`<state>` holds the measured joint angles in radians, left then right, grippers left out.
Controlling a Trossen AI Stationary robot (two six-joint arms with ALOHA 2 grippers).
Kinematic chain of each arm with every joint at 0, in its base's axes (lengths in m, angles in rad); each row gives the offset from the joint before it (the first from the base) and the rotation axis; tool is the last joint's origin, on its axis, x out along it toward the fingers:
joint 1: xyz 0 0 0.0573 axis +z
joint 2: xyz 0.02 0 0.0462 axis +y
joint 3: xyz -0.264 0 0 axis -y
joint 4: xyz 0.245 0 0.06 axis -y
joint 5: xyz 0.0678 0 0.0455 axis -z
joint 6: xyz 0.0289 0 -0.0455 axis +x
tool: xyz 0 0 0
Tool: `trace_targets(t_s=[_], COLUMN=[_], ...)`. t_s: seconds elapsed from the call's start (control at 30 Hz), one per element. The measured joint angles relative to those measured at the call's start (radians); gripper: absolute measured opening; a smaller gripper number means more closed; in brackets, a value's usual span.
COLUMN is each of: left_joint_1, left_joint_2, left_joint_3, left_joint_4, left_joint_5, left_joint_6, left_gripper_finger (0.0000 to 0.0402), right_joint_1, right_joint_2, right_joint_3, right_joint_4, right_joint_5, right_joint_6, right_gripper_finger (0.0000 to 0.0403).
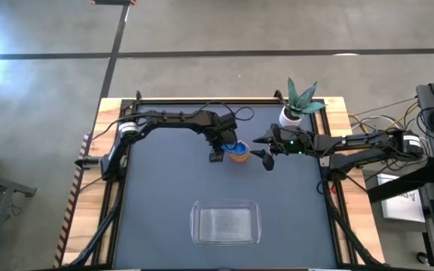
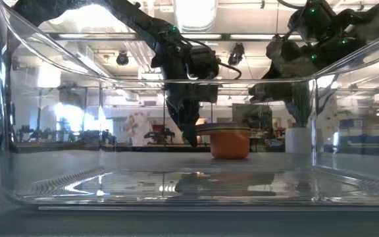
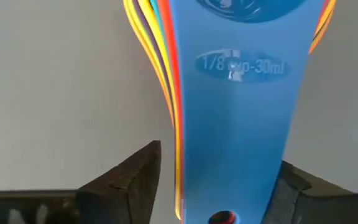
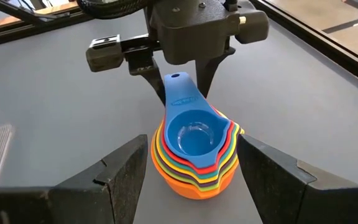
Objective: Nest measuring cups in basket
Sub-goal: Put the stacked measuring cups into the transparent bin
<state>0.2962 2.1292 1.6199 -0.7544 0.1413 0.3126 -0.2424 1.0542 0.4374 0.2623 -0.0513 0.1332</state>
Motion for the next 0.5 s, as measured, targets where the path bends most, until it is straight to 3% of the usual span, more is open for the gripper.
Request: trace_targets(t_s=[0.3, 0.5], left_joint_1=[0.000, 0.000], left_joint_2=[0.000, 0.000], left_joint_3=[0.000, 0.000], left_joint_4=[0.001, 0.001], left_joint_5=[-0.001, -0.001], left_joint_6=[0.000, 0.000], left_gripper_finger=[0.0133, 0.0122], right_joint_1=[0.000, 0.000], right_joint_2=[0.000, 0.000], right_joint_3=[0.000, 0.000], right_joint_4=[0.000, -0.001], right_joint_5=[0.000, 0.000], right_joint_6=[0.004, 0.004], right_gripper_finger=[0.0238, 0.0238])
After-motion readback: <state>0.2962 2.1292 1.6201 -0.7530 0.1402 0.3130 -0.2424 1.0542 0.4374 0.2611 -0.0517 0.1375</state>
